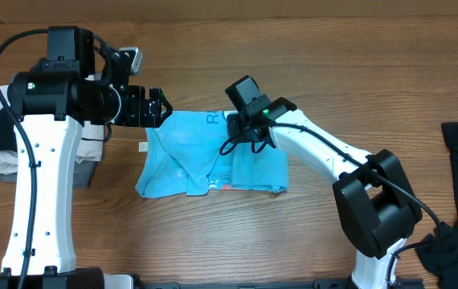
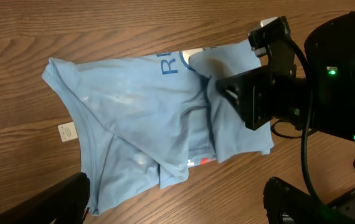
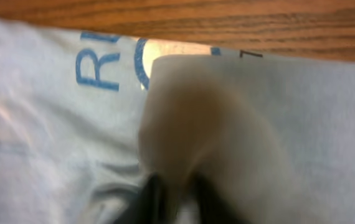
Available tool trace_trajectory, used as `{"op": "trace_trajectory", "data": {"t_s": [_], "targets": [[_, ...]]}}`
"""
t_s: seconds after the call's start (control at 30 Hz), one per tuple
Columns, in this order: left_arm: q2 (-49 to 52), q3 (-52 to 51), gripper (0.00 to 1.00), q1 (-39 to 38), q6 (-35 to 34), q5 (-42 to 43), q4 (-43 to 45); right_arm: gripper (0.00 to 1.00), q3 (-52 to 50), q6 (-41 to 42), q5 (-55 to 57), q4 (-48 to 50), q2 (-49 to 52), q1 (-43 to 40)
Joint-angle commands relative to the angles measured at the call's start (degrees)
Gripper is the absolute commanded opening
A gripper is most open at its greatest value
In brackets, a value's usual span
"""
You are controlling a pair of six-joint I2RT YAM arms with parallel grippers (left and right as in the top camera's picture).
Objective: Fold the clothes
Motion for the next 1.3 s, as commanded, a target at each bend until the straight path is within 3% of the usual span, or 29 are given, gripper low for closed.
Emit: {"op": "trace_trajectory", "data": {"t_s": [0.0, 0.1, 0.17, 0.23, 0.37, 0.73, 0.93, 1.0, 1.17, 1.27], "targets": [[-0.28, 0.85, 0.92, -0.37, 0.83, 0.28, 0.07, 0.51, 1.42, -0.22, 0.63, -2.10, -1.86, -0.35], [-0.28, 0.85, 0.92, -0.37, 0.83, 0.28, -0.13, 0.66, 1.44, -0.46, 5.05, -2.34, -2.34, -0.92], [-0.28, 0.85, 0.92, -0.37, 0.83, 0.28, 0.00, 0.69, 1.51, -4.59, 5.44, 0.61, -3.08, -1.86], [-0.28, 0.85, 0.92, -0.37, 0.83, 0.28, 0.22, 0.65, 2.01, -8.74, 2.12, 3.30, -3.48, -2.82], [-0.28, 0.85, 0.92, -0.37, 0.83, 0.28, 0.24, 0.55, 2.27, -9.09, -4.63, 4.81, -3.19, -3.37], [-0.28, 0.85, 0.92, -0.37, 0.83, 0.28, 0.20, 0.54, 2.25, -7.26, -4.44, 8.72, 5.07, -1.57], [-0.28, 0.85, 0.91, -0.37, 0.83, 0.33, 0.07, 0.38, 2.23, -7.28, -4.22, 8.66, 5.99, -1.57], [-0.28, 0.85, 0.91, -0.37, 0.83, 0.57, 0.07, 0.17, 2.23, -7.28, -4.24, 8.66, 5.99, -1.57], [-0.28, 0.85, 0.91, -0.37, 0.85, 0.68, 0.04, 0.06, 2.64, -7.28, -4.24, 8.94, 5.27, -1.77], [-0.28, 0.85, 0.91, -0.37, 0.85, 0.68, 0.04, 0.04, 3.39, -7.23, -4.22, 8.96, 4.04, -2.25]]}}
